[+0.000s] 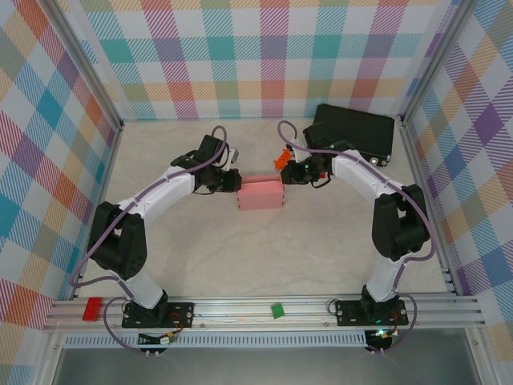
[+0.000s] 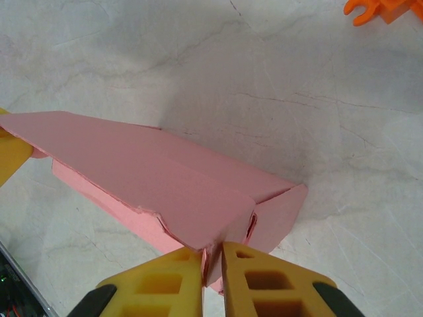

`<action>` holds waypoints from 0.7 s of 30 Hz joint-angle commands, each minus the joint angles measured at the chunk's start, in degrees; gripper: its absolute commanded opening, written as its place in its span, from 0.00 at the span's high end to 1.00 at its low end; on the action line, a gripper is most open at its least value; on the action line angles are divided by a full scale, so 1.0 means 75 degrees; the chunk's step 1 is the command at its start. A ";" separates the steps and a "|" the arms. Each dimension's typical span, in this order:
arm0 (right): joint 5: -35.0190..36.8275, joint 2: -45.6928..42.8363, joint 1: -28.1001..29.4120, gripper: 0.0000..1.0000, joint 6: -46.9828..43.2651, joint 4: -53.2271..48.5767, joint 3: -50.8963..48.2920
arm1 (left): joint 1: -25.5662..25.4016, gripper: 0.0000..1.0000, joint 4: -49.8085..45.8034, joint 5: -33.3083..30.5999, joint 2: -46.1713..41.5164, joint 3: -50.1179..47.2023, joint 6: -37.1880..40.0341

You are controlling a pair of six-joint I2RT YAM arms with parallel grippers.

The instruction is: Fold the paper box

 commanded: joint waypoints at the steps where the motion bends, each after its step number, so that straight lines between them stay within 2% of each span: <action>1: -0.0302 0.0181 0.0126 0.84 -0.0056 -0.0197 0.0147 | 0.0057 0.83 -0.0078 0.0095 -0.0179 -0.0022 -0.0009; 10: -0.0154 0.0213 0.0157 0.87 -0.0103 -0.0218 -0.0001 | 0.0045 0.87 -0.0098 0.0010 -0.0249 -0.0195 0.0068; 21: -0.0089 0.0211 0.0220 0.87 -0.0160 -0.0259 -0.0156 | 0.0010 0.87 -0.0058 -0.0013 -0.0333 -0.0468 0.0181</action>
